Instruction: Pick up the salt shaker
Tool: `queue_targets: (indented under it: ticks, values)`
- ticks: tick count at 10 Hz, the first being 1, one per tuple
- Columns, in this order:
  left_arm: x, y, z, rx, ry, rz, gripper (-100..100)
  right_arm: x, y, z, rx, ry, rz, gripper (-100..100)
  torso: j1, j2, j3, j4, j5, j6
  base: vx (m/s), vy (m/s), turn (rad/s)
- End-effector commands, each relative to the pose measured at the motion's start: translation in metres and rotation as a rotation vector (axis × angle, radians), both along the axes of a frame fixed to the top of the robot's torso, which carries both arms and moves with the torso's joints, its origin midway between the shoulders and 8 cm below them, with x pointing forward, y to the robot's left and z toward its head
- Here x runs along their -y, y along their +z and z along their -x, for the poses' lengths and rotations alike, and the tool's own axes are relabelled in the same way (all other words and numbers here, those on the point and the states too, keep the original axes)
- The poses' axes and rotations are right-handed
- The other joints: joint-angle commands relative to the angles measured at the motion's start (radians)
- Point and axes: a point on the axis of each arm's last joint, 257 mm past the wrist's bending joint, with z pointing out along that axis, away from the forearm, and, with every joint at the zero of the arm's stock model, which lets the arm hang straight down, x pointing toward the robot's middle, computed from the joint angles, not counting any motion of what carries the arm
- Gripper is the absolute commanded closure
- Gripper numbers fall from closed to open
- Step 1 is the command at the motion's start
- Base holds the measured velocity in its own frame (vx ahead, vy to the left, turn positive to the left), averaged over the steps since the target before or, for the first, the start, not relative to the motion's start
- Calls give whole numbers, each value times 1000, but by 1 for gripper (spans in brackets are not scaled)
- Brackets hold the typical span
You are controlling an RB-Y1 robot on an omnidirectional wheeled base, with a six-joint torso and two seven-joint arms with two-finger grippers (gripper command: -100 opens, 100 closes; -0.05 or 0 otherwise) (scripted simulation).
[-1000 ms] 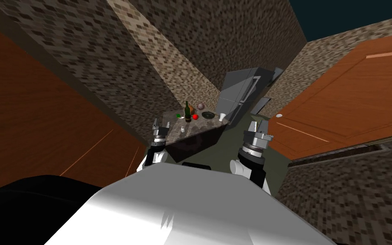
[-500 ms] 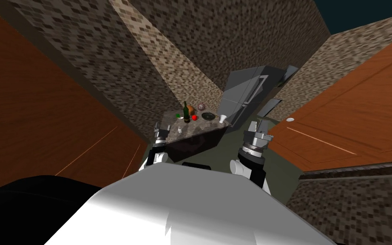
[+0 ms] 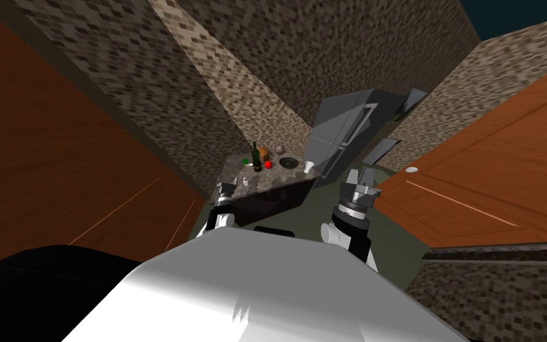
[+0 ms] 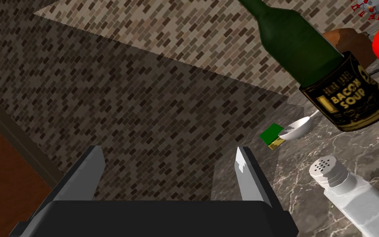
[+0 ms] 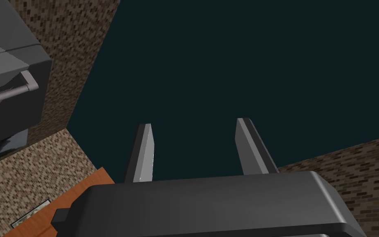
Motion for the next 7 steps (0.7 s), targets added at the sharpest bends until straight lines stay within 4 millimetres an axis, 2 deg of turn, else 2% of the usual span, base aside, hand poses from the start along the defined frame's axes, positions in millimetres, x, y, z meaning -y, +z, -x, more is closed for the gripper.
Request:
queue_targets:
  ticks: [1, 6, 7]
  values:
    - [-10, -14, 1, -22, 4, 49, -100, 0, 0, 0, 0, 0, 0, 0, 0, 0, 0, 0, 0, 0, 65, -108, 19]
    - [-35, -63, -1, -94, 31, 231, -100, 0, 0, 0, 0, 0, 0, 0, 0, -1, 0, 0, 0, 0, 58, -98, -29]
    - [-42, -80, -1, -115, 45, 301, -100, 0, 0, 0, 0, 0, 0, 0, 2, -1, -1, 0, 0, 0, 88, -45, -98]
